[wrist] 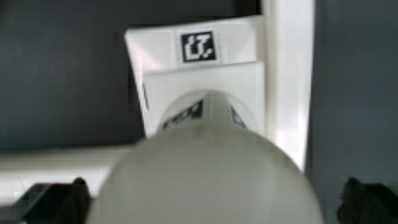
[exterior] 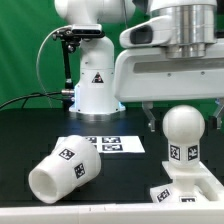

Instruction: Assemble lamp

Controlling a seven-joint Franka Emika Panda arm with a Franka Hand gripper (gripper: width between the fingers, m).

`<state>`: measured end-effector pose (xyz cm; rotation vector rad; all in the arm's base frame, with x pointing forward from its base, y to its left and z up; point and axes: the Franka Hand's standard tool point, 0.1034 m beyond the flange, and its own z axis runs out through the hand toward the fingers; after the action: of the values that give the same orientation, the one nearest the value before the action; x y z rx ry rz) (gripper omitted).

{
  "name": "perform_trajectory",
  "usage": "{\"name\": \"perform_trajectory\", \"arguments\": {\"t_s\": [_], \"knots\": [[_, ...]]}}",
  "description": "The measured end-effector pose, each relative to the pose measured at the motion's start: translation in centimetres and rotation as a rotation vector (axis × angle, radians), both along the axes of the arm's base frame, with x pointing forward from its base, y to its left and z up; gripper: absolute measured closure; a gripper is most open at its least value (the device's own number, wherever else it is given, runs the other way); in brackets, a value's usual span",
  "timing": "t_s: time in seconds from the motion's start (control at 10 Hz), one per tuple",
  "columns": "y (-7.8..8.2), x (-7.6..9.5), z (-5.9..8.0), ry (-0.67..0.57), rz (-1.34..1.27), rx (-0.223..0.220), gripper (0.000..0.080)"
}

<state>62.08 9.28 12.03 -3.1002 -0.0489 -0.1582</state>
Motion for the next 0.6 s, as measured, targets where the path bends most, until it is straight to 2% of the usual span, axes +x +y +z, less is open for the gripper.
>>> {"name": "perform_trajectory", "arguments": {"t_s": [0.3,0.4,0.6], "knots": [[-0.03,-0.01,-0.04,0.003,-0.053,0.006,0.0128],[-0.01,-0.02,-0.06,0.006,-0.132,0.014,0.0226],[0.06,0.08,-0.04,-0.004,-0.314,0.033,0.0225]]}}
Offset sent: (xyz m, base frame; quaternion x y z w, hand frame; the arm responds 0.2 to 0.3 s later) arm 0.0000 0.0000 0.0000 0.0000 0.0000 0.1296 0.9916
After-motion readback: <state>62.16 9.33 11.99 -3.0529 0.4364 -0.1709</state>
